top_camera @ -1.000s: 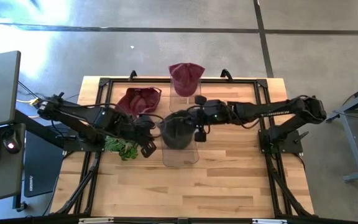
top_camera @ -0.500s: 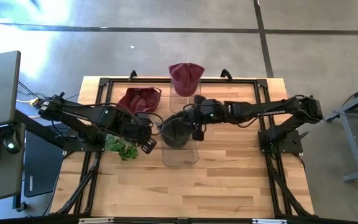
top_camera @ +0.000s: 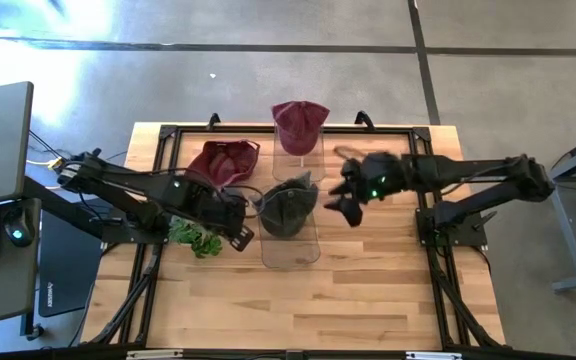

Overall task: Pick & Place hat
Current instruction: Adjust the bottom transparent bin

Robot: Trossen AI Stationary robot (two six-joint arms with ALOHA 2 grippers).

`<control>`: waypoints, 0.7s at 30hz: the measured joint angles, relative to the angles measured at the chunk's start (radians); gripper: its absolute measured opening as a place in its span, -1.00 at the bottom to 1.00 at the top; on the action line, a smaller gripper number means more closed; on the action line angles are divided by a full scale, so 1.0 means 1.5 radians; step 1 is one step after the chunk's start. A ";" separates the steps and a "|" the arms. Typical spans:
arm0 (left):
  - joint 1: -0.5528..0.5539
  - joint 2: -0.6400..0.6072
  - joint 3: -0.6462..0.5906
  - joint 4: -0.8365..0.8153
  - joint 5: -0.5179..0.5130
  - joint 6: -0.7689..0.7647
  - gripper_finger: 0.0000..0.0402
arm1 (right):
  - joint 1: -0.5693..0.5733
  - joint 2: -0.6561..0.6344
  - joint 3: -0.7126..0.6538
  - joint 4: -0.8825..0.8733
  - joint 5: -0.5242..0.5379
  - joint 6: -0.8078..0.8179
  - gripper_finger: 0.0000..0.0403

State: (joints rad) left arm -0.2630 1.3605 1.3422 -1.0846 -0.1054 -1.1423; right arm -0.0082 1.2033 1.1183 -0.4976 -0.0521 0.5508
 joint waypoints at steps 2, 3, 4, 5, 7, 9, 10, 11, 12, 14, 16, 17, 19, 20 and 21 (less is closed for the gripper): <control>0.000 -0.002 -0.041 0.013 0.015 -0.007 -0.98 | 0.027 0.009 -0.001 -0.056 0.013 0.077 0.16; 0.000 -0.003 -0.061 0.036 0.021 -0.009 -0.96 | 0.042 0.016 -0.001 -0.080 0.029 0.115 0.15; 0.001 -0.003 -0.082 0.073 0.029 -0.013 -0.96 | 0.056 0.023 -0.001 -0.104 0.049 0.156 0.13; 0.001 -0.002 -0.103 0.102 0.034 -0.018 -0.96 | 0.070 0.035 -0.001 -0.130 0.068 0.191 0.12; 0.001 -0.001 -0.151 0.136 0.037 -0.031 -0.98 | 0.092 0.052 -0.001 -0.170 0.090 0.234 0.08; 0.001 -0.001 -0.192 0.202 0.021 -0.047 -0.99 | 0.111 0.064 -0.002 -0.192 0.104 0.266 0.04; 0.001 -0.001 -0.214 0.235 0.010 -0.056 -0.99 | 0.119 0.066 -0.002 -0.194 0.109 0.277 0.02; 0.001 -0.001 -0.237 0.259 -0.003 -0.063 -0.99 | 0.126 0.066 -0.002 -0.190 0.113 0.288 0.01; 0.001 -0.001 -0.260 0.280 -0.018 -0.068 -0.99 | 0.132 0.066 -0.002 -0.185 0.116 0.297 -0.01; 0.003 0.000 -0.292 0.335 -0.058 -0.071 -1.00 | 0.141 0.066 -0.002 -0.177 0.117 0.311 -0.03; 0.014 -0.002 -0.316 0.364 -0.089 -0.076 -1.00 | 0.148 0.065 -0.002 -0.166 0.116 0.317 -0.04; 0.020 -0.001 -0.327 0.376 -0.098 -0.075 -1.00 | 0.151 0.065 -0.002 -0.162 0.114 0.320 -0.05; 0.035 -0.001 -0.345 0.404 -0.117 -0.062 -1.00 | 0.157 0.065 -0.002 -0.158 0.107 0.328 -0.06; 0.042 -0.001 -0.351 0.429 -0.127 -0.049 -1.00 | 0.159 0.065 -0.002 -0.158 0.103 0.329 -0.06; 0.049 -0.001 -0.358 0.454 -0.133 -0.037 -1.00 | 0.162 0.065 -0.002 -0.158 0.100 0.329 -0.06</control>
State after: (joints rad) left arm -0.1894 1.3598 0.8057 -0.4041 -0.3053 -1.1978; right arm 0.2348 1.3010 1.1156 -0.7353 0.0984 1.0439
